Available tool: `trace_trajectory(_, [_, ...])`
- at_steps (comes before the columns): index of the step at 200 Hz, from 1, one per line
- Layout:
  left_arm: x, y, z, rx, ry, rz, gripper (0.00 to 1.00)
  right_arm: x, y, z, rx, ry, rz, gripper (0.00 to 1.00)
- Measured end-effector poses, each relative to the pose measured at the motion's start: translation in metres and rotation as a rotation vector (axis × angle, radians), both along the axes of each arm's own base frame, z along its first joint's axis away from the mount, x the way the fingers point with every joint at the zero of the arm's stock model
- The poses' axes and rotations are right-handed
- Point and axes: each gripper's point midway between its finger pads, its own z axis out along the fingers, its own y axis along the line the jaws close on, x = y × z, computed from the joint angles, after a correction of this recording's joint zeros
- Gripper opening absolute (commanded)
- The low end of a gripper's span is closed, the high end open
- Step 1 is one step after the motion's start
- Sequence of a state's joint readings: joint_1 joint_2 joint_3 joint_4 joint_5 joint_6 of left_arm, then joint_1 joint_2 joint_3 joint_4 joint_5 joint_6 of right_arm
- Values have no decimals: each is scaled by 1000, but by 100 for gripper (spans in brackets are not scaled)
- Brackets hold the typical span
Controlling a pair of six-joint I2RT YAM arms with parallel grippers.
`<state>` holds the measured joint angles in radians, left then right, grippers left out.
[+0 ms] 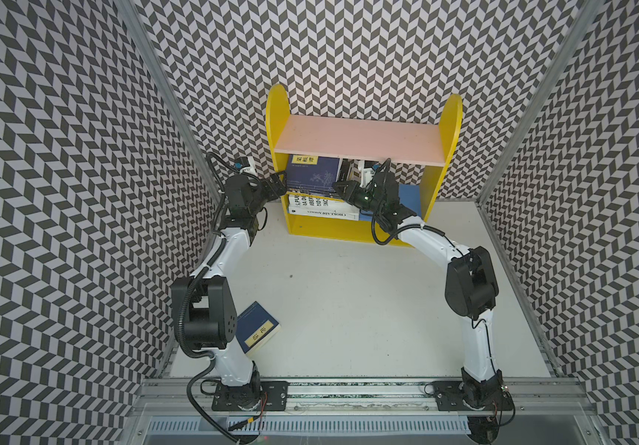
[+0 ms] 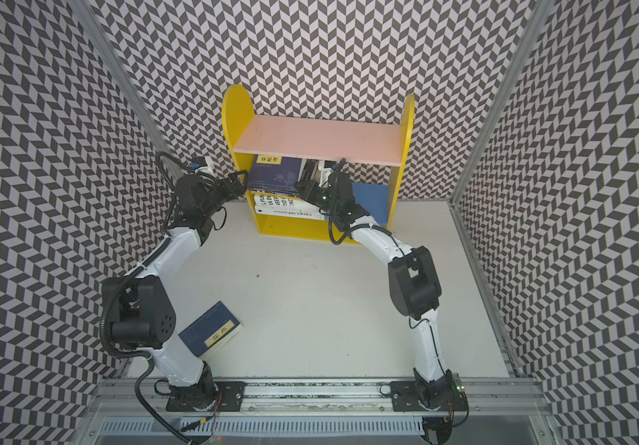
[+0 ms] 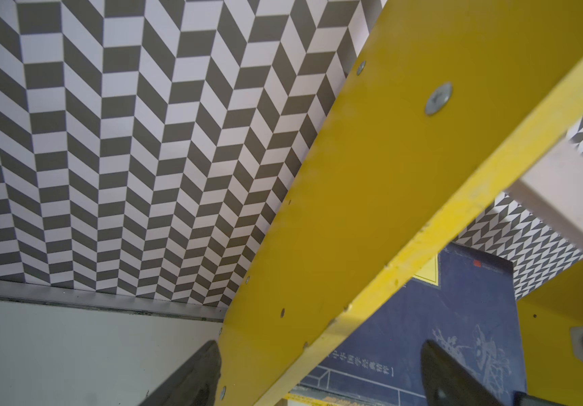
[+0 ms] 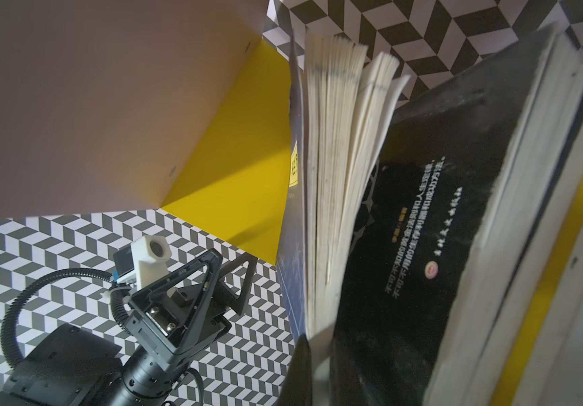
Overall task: Stacking books/files
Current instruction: Place the book at the bookshelf.
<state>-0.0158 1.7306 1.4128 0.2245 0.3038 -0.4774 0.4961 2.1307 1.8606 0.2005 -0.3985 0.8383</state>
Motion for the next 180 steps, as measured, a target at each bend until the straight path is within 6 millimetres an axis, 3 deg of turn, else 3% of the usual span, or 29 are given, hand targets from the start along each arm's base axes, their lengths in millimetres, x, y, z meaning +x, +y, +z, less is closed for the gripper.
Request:
trace_trajectory(56, [20, -13, -25, 18, 66, -3, 89, 0, 0, -1, -2, 4, 0, 6])
trace_trajectory(104, [26, -8, -48, 13, 127, 27, 89, 1, 0, -2, -4, 6, 0, 11])
trace_trajectory(119, [27, -6, -49, 8, 130, 40, 89, 1, 0, -3, -3, 8, -1, 16])
trace_trajectory(153, [27, -4, -51, 3, 140, 57, 89, 1, 0, -1, -6, 2, -5, 36])
trace_trajectory(180, [27, -3, -51, 1, 142, 63, 89, 3, -1, 4, -21, -18, -23, 40])
